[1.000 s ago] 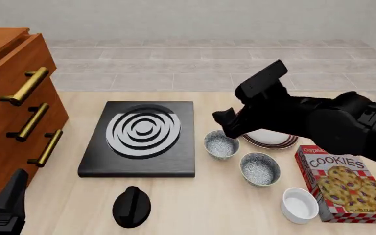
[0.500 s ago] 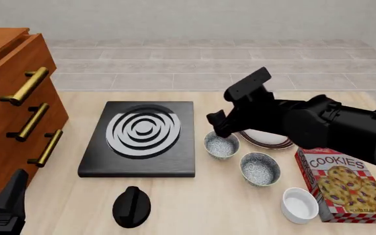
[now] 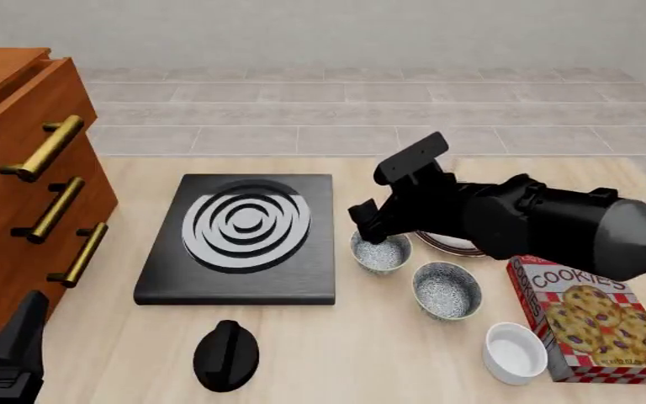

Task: Pick the akita bowl from table center and place it on the plate.

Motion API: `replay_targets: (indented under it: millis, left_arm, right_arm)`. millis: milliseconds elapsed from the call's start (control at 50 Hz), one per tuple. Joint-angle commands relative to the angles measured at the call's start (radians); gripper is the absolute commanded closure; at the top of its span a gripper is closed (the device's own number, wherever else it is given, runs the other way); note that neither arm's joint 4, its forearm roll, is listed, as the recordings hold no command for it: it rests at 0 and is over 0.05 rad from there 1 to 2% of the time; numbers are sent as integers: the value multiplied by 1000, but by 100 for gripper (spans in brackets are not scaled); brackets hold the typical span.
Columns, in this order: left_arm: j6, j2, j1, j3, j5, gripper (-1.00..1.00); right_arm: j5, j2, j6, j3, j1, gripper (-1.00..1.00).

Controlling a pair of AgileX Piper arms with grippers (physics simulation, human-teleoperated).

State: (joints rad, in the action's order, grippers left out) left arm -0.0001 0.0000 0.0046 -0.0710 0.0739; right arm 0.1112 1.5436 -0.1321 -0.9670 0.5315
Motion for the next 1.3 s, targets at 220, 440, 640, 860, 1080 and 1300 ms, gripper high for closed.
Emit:
replay_targets:
  millis: [220, 440, 640, 860, 1080, 1300]
  left_arm:
    - [0, 0, 0, 0, 0, -100]
    - [0, 0, 0, 0, 0, -100]
    - [0, 0, 0, 0, 0, -100]
    - [0, 0, 0, 0, 0, -100]
    - [0, 0, 0, 0, 0, -100]
    - [0, 0, 0, 0, 0, -100]
  right_arm:
    - [-41, 45, 11, 18, 4, -100]
    - [-65, 60, 26, 38, 12, -100]
    - [-82, 81, 25, 42, 1, -100]
    - [-109, 104, 26, 53, -2, -100]
    - [-124, 121, 26, 52, -4, -100]
    - [-138, 139, 28, 53, -4, -100]
